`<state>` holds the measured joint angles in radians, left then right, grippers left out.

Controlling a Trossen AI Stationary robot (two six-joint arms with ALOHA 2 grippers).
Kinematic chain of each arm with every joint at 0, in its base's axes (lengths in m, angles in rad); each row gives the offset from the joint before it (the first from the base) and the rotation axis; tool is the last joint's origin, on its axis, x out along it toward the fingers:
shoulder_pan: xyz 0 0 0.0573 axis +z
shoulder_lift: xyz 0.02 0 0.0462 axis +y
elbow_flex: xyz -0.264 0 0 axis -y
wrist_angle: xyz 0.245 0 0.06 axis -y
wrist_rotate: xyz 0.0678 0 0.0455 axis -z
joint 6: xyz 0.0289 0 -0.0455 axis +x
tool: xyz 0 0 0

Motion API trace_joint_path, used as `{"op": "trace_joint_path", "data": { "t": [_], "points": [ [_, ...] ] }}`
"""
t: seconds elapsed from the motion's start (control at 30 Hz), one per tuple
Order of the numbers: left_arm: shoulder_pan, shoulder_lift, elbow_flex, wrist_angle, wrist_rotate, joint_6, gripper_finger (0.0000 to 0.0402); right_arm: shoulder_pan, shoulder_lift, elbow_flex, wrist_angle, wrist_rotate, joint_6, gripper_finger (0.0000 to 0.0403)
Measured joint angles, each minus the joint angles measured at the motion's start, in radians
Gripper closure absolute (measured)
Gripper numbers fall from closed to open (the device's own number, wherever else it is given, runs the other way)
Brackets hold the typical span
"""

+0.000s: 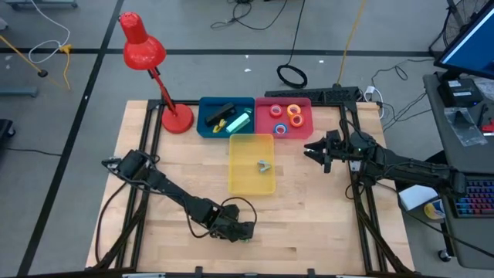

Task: Pick and place Stapler, Stapler remover, tape
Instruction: Put the small green stapler into the blue bin

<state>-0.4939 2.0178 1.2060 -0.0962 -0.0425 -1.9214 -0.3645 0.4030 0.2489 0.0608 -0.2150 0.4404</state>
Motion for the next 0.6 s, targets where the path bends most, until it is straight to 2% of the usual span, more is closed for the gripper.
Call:
{"op": "trace_joint_path", "data": {
  "t": [0.3,0.6],
  "points": [
    [0.021,0.008,0.0,-0.027,0.037,-0.039,0.0151,0.0,0.0,0.0,0.0,0.0,0.0,0.0234],
    [0.06,0.01,0.002,-0.101,0.171,-0.104,0.0151,0.0,0.0,0.0,0.0,0.002,-0.002,0.0234]
  ]
}}
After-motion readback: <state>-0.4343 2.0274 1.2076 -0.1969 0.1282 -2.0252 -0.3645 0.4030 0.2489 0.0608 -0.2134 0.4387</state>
